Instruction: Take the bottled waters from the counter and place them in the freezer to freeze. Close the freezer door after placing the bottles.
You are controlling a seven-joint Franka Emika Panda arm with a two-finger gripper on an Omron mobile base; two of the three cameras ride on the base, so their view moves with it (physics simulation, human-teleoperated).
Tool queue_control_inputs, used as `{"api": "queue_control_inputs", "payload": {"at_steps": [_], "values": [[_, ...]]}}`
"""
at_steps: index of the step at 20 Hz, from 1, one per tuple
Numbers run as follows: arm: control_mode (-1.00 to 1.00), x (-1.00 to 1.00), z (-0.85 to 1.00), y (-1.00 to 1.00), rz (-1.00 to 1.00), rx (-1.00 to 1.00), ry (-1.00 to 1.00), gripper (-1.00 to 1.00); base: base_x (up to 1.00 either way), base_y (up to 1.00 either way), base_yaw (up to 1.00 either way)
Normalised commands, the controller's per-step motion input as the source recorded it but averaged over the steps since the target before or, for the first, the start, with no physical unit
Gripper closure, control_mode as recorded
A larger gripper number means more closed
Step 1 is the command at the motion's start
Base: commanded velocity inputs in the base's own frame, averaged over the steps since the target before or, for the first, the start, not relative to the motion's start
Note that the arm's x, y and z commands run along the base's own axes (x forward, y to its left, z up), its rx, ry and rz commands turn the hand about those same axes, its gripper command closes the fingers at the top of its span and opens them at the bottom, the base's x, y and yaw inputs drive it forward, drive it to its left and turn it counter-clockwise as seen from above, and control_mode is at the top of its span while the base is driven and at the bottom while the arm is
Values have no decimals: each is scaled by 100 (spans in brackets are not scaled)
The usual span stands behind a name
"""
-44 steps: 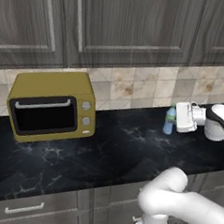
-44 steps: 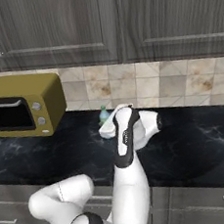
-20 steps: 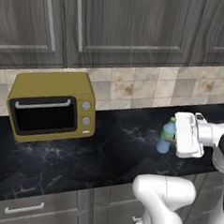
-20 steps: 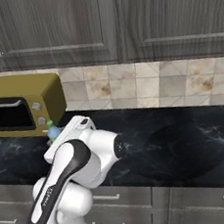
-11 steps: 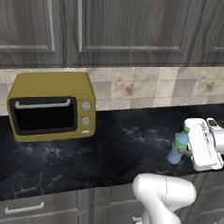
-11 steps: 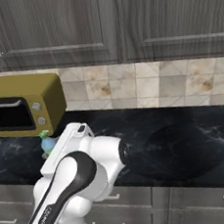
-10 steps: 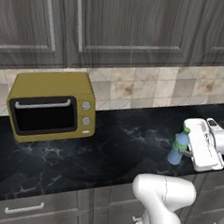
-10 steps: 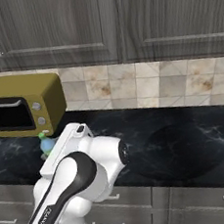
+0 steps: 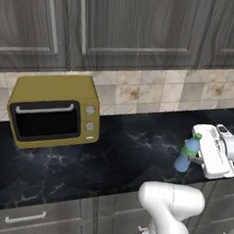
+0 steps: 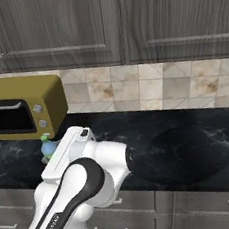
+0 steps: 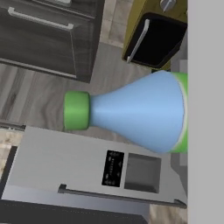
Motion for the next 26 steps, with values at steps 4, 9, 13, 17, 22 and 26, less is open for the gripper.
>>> {"api": "queue_control_inputs", "payload": {"at_steps": [4, 9, 13, 17, 22, 26], "values": [[-100, 0, 0, 0, 0, 0, 0, 100, 0, 0, 0], [-100, 0, 0, 0, 0, 0, 0, 100, 0, 0, 0], [100, -4, 0, 0, 0, 0, 0, 100, -34, 9, 1], [100, 0, 0, 0, 0, 0, 0, 100, -61, 40, 8], [100, 0, 0, 0, 0, 0, 0, 100, -60, 68, 14], [100, 0, 0, 0, 0, 0, 0, 100, -67, 76, 18]]}}
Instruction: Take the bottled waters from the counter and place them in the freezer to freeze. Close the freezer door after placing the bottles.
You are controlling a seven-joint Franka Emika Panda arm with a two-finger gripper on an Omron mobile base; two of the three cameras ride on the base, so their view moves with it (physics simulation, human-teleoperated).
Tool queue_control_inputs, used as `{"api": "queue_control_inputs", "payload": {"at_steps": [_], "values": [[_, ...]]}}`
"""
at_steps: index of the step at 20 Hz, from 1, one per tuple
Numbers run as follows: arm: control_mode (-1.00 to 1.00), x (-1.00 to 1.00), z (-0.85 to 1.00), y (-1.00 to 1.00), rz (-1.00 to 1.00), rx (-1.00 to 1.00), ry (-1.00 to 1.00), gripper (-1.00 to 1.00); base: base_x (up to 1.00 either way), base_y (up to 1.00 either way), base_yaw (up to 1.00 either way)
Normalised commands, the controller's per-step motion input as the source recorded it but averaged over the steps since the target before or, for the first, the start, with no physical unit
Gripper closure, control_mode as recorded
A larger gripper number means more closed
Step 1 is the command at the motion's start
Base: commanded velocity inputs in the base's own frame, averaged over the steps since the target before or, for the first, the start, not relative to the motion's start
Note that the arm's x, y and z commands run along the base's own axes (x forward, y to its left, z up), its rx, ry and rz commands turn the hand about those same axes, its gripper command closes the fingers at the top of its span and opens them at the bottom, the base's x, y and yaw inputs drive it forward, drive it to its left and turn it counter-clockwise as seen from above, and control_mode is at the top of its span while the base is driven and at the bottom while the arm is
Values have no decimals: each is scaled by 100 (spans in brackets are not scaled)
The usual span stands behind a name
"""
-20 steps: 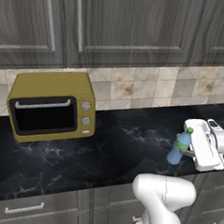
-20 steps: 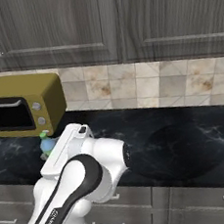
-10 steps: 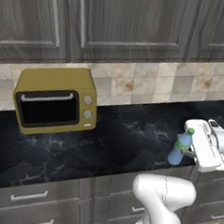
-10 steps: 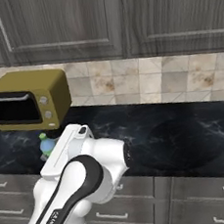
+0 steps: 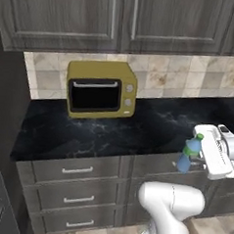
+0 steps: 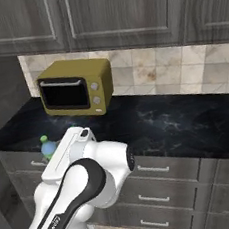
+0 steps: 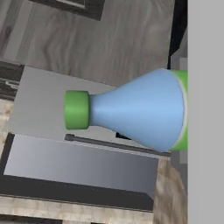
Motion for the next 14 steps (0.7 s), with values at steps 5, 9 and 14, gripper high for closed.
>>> {"api": "queue_control_inputs", "payload": {"at_steps": [5, 9, 14], "values": [[100, 0, 0, 0, 0, 0, 0, 100, -64, 60, 17], [100, 0, 0, 0, 0, 0, 0, 100, -62, 50, 16], [100, 0, 0, 0, 0, 0, 0, 100, -61, 56, 17]]}}
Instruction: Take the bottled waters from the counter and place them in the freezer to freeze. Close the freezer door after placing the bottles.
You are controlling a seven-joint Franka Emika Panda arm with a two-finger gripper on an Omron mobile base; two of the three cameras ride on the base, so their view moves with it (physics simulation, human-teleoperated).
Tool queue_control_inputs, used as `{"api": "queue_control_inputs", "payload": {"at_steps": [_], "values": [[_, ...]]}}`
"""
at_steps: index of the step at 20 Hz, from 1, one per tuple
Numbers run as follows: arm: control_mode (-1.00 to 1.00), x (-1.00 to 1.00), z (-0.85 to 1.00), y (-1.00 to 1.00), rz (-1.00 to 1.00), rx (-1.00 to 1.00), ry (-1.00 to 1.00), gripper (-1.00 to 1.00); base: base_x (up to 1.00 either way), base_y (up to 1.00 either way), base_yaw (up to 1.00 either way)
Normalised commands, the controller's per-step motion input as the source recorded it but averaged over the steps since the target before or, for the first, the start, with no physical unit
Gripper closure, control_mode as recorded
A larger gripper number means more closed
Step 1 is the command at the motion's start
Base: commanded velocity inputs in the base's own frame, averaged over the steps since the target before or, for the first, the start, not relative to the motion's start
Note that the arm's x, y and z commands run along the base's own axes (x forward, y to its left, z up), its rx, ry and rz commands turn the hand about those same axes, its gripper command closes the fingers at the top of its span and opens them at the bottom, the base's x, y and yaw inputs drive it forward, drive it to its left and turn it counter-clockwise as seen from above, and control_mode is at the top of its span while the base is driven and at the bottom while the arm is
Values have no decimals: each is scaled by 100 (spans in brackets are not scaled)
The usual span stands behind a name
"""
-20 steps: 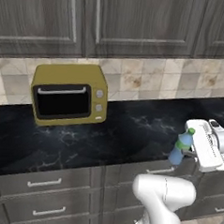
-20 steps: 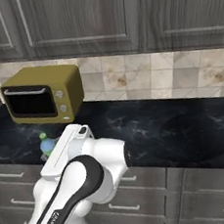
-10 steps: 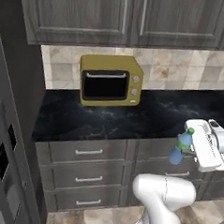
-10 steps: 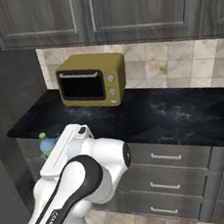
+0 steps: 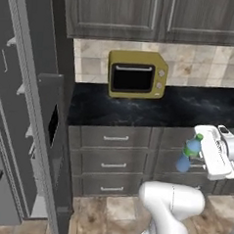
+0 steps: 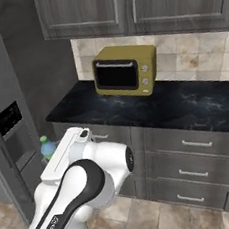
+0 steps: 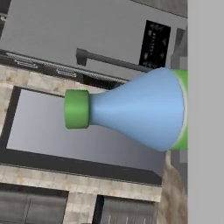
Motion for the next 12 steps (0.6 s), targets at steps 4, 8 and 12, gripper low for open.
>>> {"api": "queue_control_inputs", "payload": {"at_steps": [4, 8, 12], "values": [[100, 0, 0, 0, 0, 0, 0, 100, -59, 65, 15], [100, 0, 0, 0, 0, 0, 0, 100, -58, 73, 14], [100, 0, 0, 0, 0, 0, 0, 100, -54, 85, 8]]}}
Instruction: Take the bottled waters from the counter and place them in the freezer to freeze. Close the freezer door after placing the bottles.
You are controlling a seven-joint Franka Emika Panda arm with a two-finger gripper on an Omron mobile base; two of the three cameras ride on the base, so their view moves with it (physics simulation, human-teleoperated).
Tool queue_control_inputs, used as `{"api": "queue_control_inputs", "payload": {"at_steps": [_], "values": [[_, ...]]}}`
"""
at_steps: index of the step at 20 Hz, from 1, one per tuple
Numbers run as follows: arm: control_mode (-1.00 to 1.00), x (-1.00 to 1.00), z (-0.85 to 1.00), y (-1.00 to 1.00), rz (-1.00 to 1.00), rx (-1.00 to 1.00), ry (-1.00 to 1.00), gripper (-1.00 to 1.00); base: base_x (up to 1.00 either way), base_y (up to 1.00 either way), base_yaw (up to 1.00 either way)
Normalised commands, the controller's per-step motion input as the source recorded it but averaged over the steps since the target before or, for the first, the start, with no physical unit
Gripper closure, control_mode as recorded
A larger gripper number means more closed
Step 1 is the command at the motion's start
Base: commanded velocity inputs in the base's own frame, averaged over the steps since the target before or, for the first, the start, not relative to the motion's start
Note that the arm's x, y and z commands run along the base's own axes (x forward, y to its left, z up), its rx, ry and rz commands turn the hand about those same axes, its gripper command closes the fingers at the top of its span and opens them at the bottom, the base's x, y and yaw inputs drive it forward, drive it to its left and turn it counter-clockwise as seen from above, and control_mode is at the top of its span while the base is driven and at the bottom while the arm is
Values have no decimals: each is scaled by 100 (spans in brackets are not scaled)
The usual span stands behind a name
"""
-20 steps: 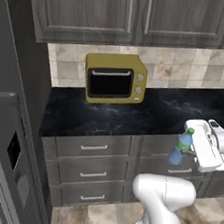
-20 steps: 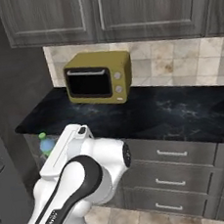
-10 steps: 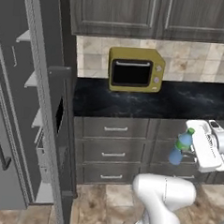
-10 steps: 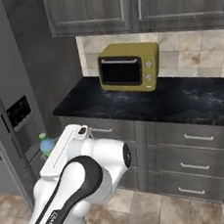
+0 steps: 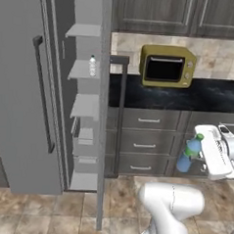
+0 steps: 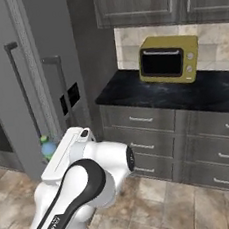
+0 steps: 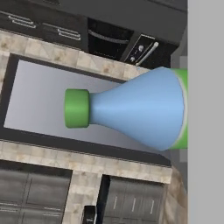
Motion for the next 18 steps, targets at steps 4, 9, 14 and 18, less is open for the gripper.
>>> {"api": "queue_control_inputs", "payload": {"at_steps": [4, 9, 14, 18], "values": [[100, 0, 0, 0, 0, 0, 0, 100, -17, 99, -1], [100, 0, 0, 0, 0, 0, 0, 100, 4, 100, -11], [100, 0, 0, 0, 0, 0, 0, 100, 29, 100, -30], [100, 0, 0, 0, 0, 0, 0, 100, 37, 87, -52]]}}
